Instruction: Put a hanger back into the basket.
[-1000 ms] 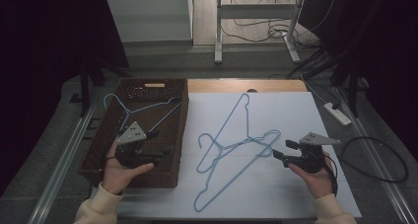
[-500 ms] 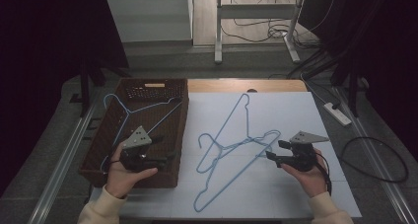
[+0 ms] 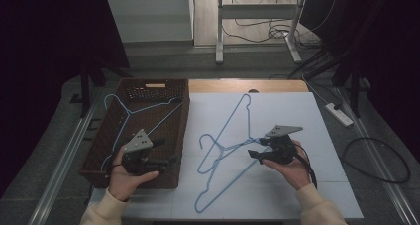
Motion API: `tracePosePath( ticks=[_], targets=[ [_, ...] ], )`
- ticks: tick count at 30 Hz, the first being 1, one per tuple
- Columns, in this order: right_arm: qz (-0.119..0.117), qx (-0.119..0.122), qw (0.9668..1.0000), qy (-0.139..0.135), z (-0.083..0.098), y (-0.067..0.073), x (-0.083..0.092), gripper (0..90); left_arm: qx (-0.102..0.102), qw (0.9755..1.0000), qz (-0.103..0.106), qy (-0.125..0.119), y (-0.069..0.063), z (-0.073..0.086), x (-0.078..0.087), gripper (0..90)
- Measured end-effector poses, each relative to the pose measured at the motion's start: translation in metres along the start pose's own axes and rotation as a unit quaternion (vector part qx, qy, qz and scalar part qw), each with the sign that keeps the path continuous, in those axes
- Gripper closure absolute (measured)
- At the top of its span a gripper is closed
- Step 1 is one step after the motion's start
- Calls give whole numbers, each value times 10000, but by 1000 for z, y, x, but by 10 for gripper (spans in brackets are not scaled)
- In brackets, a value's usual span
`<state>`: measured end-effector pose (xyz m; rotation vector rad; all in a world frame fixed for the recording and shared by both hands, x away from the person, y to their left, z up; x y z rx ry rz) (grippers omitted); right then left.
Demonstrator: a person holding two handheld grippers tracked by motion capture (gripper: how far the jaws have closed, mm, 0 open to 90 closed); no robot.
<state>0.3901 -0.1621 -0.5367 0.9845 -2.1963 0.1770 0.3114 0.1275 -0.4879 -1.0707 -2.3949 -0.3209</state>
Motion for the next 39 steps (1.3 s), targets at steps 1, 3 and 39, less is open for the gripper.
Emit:
tracePosePath(
  ticks=[1,3,39],
  targets=[
    [-20,30,10000,1,-3,1,-3,344,1,10000,-7,-9,0,0,0,259],
    [-33,68,10000,-2,-6,3,-6,346,-1,10000,-2,-21,1,-1,0,259],
    [-9,406,9839,1738,-30,38,-131,638,-4,10000,63,32,-1,3,-3,256]
  ],
)
Point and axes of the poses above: each handheld gripper's, and its own axes: x roughly backward along the jaws, z roughly out of its underside, y roughly to its left, the point moved 10 cm from there along -x, roughly forward along the jaws, and after that the axes turned 7 degrees about -x, right-handed, at the moved point
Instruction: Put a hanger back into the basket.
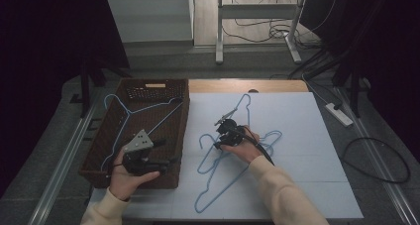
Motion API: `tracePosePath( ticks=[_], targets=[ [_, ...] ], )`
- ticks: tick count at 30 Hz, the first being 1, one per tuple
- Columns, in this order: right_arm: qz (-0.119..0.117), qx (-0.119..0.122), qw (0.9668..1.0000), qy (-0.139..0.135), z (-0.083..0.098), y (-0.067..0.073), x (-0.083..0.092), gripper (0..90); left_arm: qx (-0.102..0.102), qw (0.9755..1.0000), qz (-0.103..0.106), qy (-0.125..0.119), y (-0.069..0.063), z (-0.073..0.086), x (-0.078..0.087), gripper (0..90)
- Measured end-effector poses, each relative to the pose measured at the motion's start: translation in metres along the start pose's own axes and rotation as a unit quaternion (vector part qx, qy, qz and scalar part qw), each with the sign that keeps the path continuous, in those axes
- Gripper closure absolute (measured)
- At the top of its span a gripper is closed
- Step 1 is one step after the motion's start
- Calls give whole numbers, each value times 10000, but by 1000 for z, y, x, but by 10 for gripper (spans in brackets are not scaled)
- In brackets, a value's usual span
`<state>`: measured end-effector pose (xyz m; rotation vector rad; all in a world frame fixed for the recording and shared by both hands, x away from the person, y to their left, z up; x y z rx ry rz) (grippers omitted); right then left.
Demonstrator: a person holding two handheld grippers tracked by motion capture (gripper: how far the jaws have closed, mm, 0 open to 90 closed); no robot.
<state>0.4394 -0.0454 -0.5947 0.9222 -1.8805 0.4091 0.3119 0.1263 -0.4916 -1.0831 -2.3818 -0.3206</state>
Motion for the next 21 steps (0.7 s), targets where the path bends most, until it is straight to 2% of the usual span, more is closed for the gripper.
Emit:
tracePosePath(
  ticks=[3,5,10,13,16,21],
  targets=[
    [112,49,9998,177,0,3,-4,711,1,10000,2,-1,0,0,0,256],
    [292,44,9993,248,0,3,-4,780,-5,10000,0,-2,-1,0,0,256],
    [443,-276,9982,302,-1,4,-4,859,-23,10000,7,-13,-2,-1,0,257],
    [497,-369,9976,295,-1,3,-3,864,-39,10000,5,-21,-3,-2,1,257],
    [466,-478,9976,205,-2,2,2,866,-45,10000,7,-31,-3,-3,2,257],
    [424,-484,9977,-228,-8,2,21,867,-80,10000,24,-22,-5,-4,2,257]
  ],
)
Point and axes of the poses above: each handheld gripper's, and its own axes: x roughly backward along the jaws, z roughly out of its underside, y roughly to its left, the point moved 10 cm from there along -x, roughly forward along the jaws, and after that the axes turned 7 degrees about -x, right-handed, at the moved point
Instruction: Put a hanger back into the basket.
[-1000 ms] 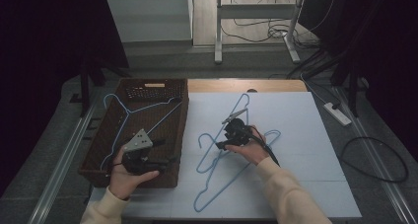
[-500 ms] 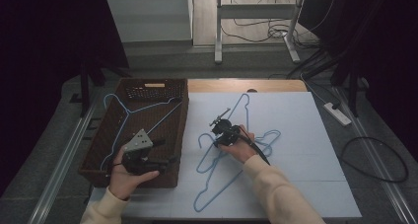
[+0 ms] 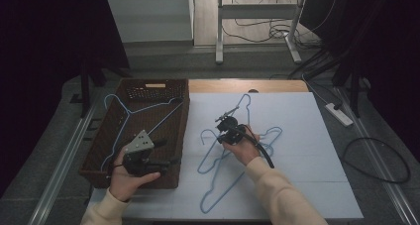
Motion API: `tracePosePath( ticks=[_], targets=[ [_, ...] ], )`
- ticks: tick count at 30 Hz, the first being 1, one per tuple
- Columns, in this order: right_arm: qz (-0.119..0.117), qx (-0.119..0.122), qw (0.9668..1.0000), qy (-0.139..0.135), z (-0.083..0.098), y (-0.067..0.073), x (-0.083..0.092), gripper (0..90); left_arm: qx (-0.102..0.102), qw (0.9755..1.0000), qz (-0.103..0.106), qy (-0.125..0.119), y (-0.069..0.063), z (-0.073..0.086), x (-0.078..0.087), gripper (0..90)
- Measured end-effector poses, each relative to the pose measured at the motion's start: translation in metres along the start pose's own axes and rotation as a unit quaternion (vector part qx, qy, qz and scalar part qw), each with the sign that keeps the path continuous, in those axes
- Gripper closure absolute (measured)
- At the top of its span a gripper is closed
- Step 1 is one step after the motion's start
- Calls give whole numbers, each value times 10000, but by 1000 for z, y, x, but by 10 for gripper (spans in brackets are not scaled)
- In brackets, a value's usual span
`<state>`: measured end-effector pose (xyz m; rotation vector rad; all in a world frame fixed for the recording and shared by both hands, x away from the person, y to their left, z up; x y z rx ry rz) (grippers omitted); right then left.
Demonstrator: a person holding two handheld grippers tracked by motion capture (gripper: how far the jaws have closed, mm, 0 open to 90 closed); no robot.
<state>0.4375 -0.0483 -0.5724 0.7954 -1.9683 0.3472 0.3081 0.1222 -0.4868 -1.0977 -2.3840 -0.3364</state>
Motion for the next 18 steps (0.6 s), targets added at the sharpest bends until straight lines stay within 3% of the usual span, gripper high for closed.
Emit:
tracePosePath(
  ticks=[6,10,18],
  targets=[
    [-41,119,9981,-605,-2,0,31,866,-40,10000,43,2,-6,-5,-1,257],
    [-64,135,9951,-981,0,0,51,866,-72,9999,76,30,-10,-7,-4,257],
    [-97,151,9913,-1301,4,-1,66,866,-105,9998,140,77,-15,-10,-9,258]
  ],
)
Point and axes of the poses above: each handheld gripper's, and its own axes: x roughly backward along the jaws, z roughly out of its underside, y roughly to its left, the point moved 10 cm from there along -x, roughly forward along the jaws, and after that the axes turned 7 degrees about -x, right-handed, at the moved point
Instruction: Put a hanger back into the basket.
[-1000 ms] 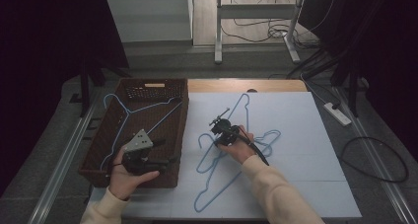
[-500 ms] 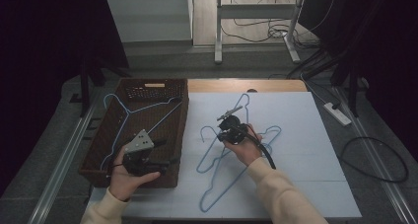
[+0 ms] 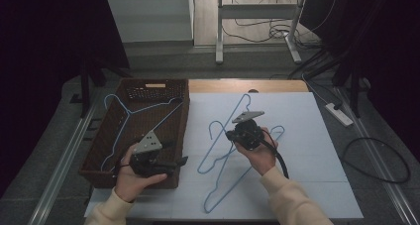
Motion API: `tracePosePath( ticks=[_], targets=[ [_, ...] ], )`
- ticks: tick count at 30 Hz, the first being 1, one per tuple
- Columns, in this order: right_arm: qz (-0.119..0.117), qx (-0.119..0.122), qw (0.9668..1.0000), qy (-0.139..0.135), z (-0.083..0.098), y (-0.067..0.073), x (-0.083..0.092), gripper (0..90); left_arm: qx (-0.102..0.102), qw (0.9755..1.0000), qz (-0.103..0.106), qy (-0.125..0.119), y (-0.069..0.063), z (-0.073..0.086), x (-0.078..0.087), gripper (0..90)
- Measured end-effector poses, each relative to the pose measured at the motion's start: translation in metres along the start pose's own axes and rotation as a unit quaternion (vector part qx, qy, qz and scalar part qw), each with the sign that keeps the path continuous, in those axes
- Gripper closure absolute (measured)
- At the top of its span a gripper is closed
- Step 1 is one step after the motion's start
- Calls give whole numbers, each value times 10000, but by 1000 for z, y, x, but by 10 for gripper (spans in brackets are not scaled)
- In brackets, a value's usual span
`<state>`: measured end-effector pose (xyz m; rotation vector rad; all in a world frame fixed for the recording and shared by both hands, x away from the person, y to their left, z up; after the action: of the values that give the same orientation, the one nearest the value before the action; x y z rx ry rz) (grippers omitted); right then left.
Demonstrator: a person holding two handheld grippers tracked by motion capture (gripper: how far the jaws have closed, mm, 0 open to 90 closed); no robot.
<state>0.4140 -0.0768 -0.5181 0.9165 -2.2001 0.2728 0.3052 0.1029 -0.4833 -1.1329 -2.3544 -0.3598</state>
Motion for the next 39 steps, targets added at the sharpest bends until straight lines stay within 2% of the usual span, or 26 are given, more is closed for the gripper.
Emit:
tracePosePath(
  ticks=[8,12,17,20,24,26,31,34,36,39],
  targets=[
    [-14,-57,9999,-149,1,-1,4,866,23,9999,98,118,-7,-2,-8,259],
    [-6,-50,9998,-203,1,-1,7,866,-7,9993,219,307,-20,-4,-20,258],
    [3,-44,9997,-255,2,0,9,866,169,9979,386,489,-36,-8,-38,265],
    [6,-47,9995,-298,2,0,10,866,192,9975,424,523,-41,-9,-43,273],
    [-5,-41,9995,-315,2,0,11,866,198,9964,496,657,-54,-11,-58,276],
    [-9,-46,9995,-324,2,-1,11,865,122,9963,483,700,-61,-12,-68,277],
    [-11,-38,9994,-355,3,0,13,865,101,9952,513,822,-67,-11,-81,285],
    [-11,-26,9993,-382,3,0,14,865,137,9932,508,1039,-73,-4,-97,291],
    [-16,-29,9993,-383,3,0,15,866,112,9927,511,1088,-75,-2,-101,303],
    [3,-18,9992,-410,3,0,16,865,103,9912,411,1251,-78,7,-116,319]
  ],
)
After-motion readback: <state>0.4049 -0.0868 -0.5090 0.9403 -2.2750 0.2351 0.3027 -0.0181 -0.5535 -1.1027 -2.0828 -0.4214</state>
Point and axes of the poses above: each handheld gripper's, and its own axes: x roughly backward along the jaws, z roughly out of its underside, y roughly to its left, the point moved 10 cm from there along -x, roughly forward along the jaws, and after that the axes turned 7 degrees about -x, right-handed, at the moved point
